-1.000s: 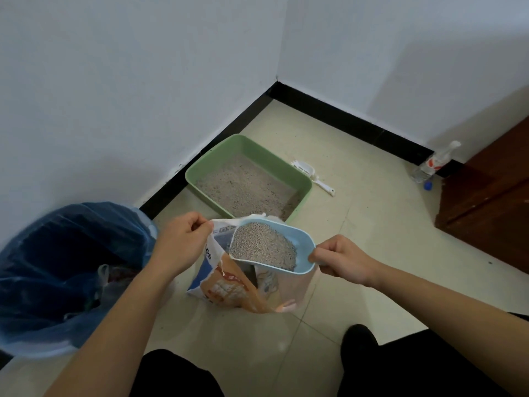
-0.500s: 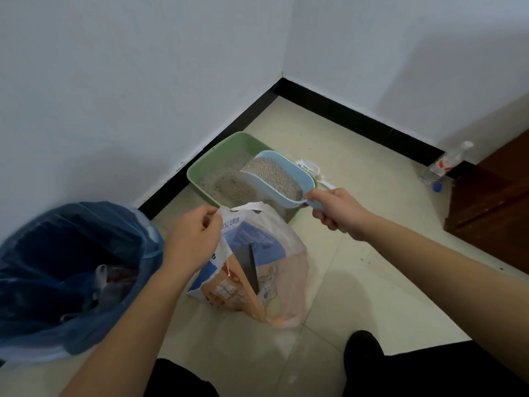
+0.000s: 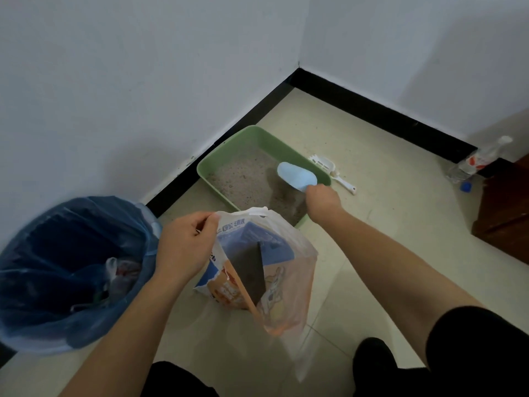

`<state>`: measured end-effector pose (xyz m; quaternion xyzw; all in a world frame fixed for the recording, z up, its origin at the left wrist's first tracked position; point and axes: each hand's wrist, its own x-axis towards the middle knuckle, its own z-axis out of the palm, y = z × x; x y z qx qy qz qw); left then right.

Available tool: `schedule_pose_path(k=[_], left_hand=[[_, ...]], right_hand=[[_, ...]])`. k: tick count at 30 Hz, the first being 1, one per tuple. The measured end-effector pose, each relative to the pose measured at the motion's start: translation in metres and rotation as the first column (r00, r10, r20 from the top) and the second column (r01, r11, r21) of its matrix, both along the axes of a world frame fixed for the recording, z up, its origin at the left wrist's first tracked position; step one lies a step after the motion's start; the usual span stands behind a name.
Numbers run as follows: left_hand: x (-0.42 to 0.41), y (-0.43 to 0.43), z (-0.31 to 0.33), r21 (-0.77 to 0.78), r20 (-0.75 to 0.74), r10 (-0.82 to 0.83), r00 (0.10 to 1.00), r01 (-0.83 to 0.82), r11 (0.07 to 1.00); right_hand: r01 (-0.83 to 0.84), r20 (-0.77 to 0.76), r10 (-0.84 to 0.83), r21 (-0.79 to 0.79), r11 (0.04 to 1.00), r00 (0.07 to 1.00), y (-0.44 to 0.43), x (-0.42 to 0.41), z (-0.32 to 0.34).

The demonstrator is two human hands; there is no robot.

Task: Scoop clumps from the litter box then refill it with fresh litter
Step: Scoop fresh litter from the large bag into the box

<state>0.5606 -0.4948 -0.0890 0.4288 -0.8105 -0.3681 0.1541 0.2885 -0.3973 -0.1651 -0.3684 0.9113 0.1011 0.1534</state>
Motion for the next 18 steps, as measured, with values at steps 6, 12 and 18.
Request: schedule_pose_path(k=[6, 12, 18], left_hand=[[-0.006, 0.000, -0.003, -0.012, -0.020, 0.019, 1.000, -0.019, 1.000], [-0.008, 0.000, -0.004, -0.029, 0.019, 0.002, 1.000, -0.001, 1.000], [-0.011, -0.004, -0.004, -0.017, 0.006, -0.002, 1.000, 0.002, 1.000]], right_hand=[[-0.050, -0.018, 0.048, -0.154, 0.987, 0.999, 0.014, -0.014, 0.003], [0.458, 0.462, -0.230, -0.475, 0.751, 0.857, 0.015, -0.006, 0.029], [0.697, 0.741, -0.148, -0.518, 0.497, 0.655, 0.024, 0.013, 0.086]])
